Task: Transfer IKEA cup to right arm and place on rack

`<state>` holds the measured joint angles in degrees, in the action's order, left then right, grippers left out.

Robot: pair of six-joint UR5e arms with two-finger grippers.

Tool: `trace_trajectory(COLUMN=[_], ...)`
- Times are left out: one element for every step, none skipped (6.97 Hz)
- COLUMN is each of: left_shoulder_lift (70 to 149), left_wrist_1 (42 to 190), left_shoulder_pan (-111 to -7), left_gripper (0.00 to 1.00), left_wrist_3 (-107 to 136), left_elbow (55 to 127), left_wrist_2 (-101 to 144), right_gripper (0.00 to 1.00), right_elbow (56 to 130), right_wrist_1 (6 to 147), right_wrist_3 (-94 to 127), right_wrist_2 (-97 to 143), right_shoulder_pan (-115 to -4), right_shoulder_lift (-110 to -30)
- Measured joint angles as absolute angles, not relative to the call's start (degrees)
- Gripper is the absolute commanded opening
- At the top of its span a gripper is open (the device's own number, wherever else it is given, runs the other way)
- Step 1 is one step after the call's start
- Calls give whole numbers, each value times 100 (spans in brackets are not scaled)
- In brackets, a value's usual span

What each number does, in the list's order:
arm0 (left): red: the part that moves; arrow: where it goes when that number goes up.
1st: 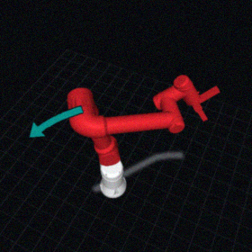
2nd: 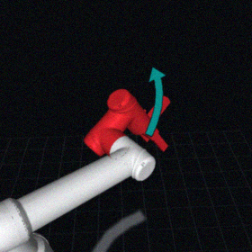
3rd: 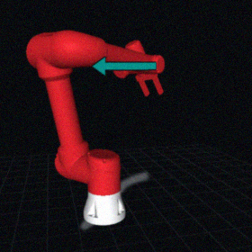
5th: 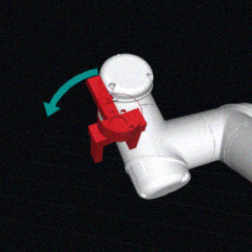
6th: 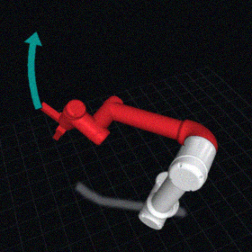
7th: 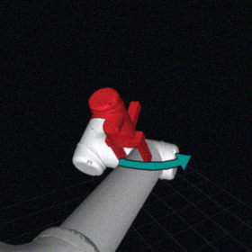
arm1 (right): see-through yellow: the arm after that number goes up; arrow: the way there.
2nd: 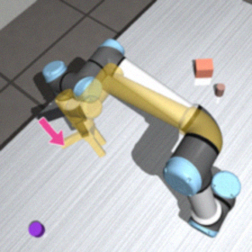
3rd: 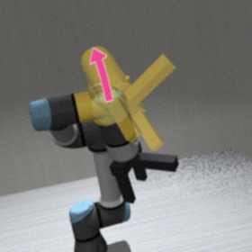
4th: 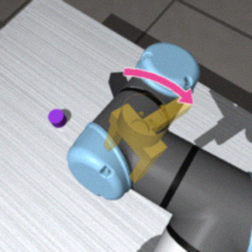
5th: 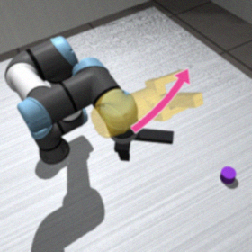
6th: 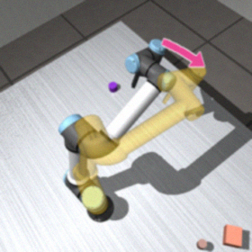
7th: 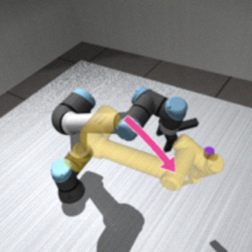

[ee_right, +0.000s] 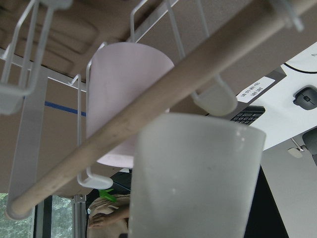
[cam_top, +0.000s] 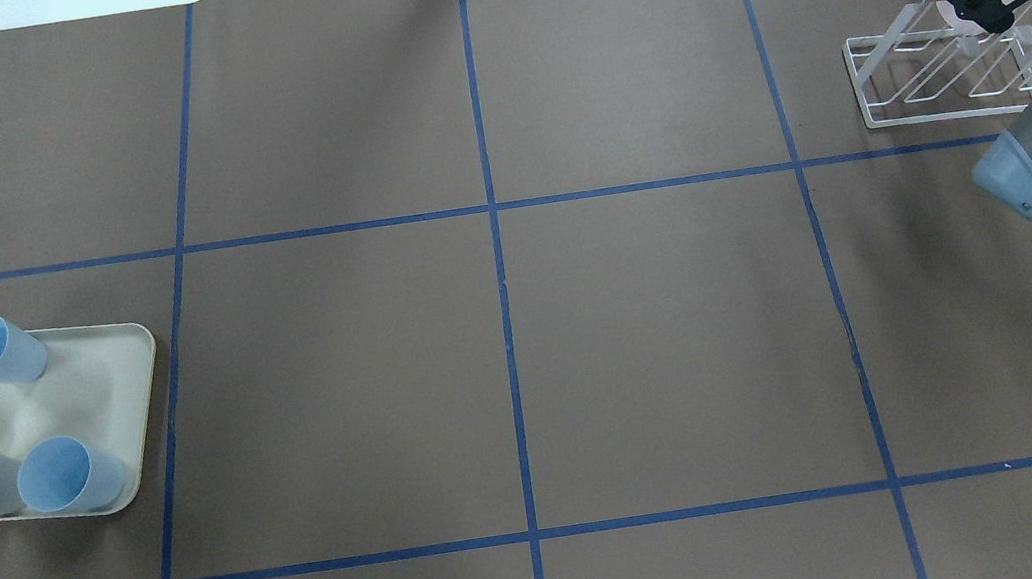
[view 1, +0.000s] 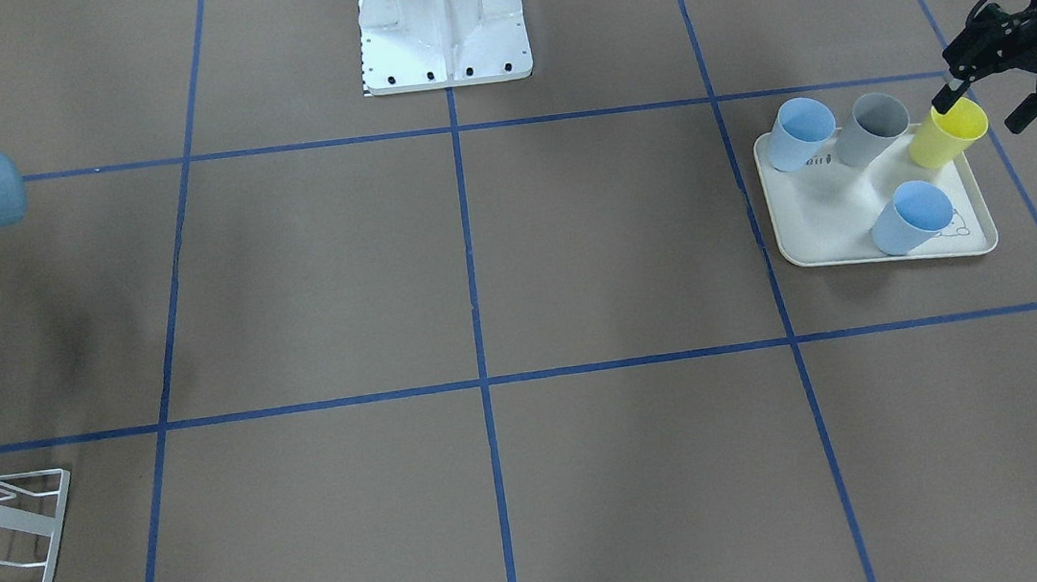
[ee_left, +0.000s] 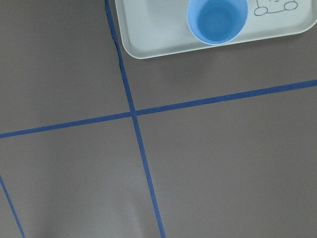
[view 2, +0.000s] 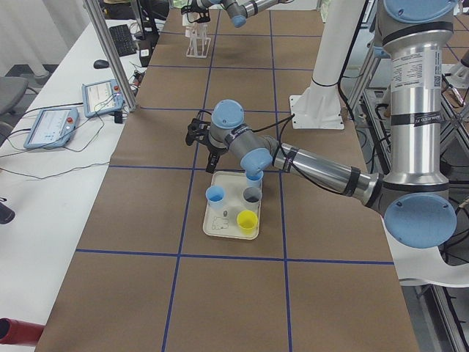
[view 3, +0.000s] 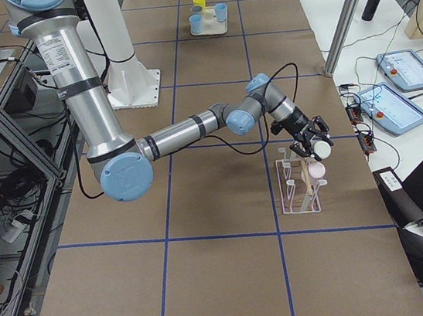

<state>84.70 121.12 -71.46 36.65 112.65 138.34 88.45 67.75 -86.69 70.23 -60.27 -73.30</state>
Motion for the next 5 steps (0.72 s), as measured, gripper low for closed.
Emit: trace_trajectory(left_shoulder_lift=[8469,8470,8472,8472,8473], left_wrist_1=[12111,12111,12111,12111,12111], left_shoulder_pan=[-7145,-7145,-7146,-7145,-7145], left_gripper=[100,100,100,100,100], left_wrist_3=[3665,3665,3665,3665,3665], left_elbow=[11266,11267,11267,11267,11268], left_wrist_2=[13834,13834,13834,13834,13834], right_gripper=[30,31,32,32,35], right_elbow=[8840,8832,8818,8804,8792], right_wrist_1=[6776,6776,6779,6782,6784], right_wrist_3=[-8667,-8666,-8666,-8666,-8666], right_wrist_2=[7023,7023,7022,7023,7023], right_shoulder_pan=[-6009,-5986,-5966,-5948,-5932], right_shoulder_lift=[-7317,-7293,-7269,-7250,-7238])
